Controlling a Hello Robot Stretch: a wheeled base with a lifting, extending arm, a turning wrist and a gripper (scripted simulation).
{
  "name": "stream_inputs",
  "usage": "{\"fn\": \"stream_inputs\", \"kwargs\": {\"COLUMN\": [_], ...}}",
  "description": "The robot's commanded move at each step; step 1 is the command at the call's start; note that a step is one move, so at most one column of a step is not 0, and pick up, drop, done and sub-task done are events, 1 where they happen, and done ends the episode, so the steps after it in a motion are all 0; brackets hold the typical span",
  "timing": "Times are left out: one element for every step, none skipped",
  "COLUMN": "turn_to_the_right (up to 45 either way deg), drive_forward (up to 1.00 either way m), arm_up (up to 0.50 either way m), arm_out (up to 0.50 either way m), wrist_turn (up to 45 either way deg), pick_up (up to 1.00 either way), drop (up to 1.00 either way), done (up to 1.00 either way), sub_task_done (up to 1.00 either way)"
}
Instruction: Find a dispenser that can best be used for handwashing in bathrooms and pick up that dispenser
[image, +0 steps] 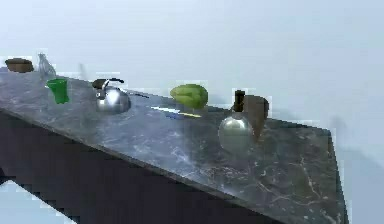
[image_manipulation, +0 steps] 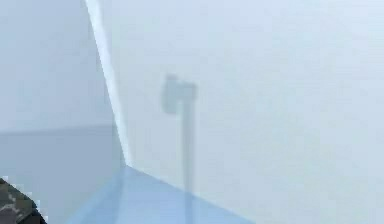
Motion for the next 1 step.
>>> {"fn": "stream_inputs", "kwargs": {"turn_to_the_right": [-45.0], "drive_forward": [0.00], "arm_up": [0.00], "arm_out": [0.00], "wrist_turn": [0.0], "pick_up": [0.00], "drop": [0.00], "done": [0.00], "sub_task_done": [0.00]}}
